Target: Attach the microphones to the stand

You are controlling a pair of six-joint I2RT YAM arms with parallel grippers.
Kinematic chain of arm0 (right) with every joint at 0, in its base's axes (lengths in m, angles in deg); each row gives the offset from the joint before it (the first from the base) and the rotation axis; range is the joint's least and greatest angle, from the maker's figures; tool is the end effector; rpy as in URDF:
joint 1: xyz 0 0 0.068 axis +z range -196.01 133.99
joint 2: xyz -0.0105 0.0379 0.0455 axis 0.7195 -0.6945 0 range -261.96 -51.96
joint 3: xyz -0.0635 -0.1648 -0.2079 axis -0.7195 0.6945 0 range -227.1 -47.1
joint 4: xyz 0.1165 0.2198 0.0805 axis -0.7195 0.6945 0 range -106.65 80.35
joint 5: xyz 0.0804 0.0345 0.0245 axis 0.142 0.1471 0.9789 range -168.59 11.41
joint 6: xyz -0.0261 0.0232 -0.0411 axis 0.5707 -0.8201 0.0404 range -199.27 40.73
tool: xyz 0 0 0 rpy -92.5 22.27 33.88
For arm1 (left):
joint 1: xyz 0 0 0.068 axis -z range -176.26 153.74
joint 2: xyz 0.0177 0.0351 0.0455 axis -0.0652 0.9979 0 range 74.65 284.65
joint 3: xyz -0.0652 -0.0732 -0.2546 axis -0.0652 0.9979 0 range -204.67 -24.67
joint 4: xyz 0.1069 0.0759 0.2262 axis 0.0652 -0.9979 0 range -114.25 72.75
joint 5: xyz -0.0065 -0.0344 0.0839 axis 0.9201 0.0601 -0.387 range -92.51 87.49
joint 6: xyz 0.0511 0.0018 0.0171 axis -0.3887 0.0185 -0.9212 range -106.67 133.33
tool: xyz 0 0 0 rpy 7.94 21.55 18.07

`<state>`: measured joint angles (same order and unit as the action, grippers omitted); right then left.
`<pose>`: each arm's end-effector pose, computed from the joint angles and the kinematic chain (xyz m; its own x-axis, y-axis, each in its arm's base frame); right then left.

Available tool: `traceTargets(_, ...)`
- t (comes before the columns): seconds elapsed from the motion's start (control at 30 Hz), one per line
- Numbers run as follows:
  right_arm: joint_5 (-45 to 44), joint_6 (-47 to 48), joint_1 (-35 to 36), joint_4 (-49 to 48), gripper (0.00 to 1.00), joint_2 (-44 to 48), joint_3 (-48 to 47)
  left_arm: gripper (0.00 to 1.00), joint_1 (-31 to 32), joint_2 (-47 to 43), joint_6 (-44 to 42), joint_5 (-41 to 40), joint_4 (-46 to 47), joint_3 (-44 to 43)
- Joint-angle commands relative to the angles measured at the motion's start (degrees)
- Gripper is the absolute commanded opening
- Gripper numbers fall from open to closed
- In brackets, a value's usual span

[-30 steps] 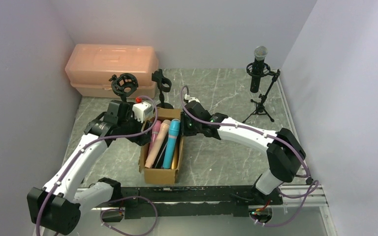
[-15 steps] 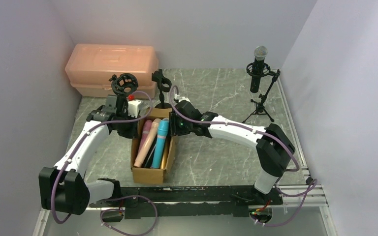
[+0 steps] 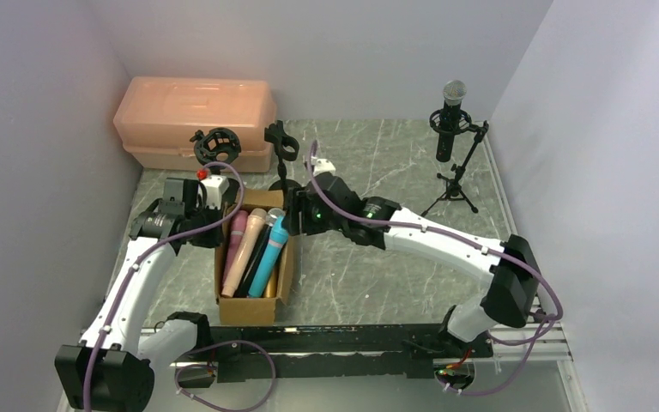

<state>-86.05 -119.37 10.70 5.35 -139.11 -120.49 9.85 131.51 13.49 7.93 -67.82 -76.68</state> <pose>0.1946 0.2882 0.3132 -0.7420 0.0334 -0.6696 -0.3832 0.7984 0.4644 0.1849 -0.0263 0.2839 -0.8193 0.0849 -0.5671 0.2046 0.9672 -0.1508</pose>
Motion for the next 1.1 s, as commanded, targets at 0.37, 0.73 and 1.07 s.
traceTargets(0.37,2.84,-5.69,7.35,4.81,0.59,-11.38,-10.73,0.00,-0.39,-3.51,5.24,-3.30,3.37,-1.16)
traceTargets(0.73,0.43,-5.71,7.49,5.63,0.55,-21.18,-16.48,0.00,-0.44,-4.73,6.07,0.38,3.62,-1.03)
traceTargets(1.07,-2.82,-2.98,9.35,4.45,0.45,-22.70,-19.94,0.00,-0.40,-4.80,5.68,1.09,3.69,-1.01)
